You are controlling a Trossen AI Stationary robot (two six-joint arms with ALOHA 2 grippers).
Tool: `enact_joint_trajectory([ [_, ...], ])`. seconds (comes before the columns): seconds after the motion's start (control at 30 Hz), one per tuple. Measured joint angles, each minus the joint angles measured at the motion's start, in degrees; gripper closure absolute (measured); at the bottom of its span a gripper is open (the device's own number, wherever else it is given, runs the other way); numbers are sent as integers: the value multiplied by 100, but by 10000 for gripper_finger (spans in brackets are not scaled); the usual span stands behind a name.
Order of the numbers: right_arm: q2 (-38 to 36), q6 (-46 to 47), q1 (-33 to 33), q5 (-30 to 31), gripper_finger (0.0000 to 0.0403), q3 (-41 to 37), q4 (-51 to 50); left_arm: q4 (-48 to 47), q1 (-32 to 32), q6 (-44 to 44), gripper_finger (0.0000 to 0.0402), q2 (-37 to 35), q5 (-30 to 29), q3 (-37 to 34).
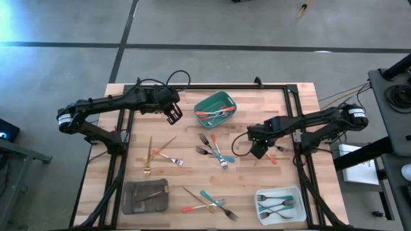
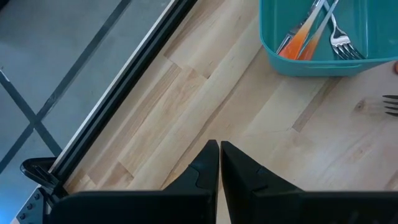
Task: Sort silverware by color (type)
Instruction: Put the orange fork into the green bin
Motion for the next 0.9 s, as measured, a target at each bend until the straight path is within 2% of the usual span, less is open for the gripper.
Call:
enact_joint_trajectory([
  [0.33,102,145,-3,46,267,-97,213,0,2,95,401,-1,0,-2],
  [0.9,1331,-500,-3,26,286,-96,437,-2,0,109,401,0,0,-2],
])
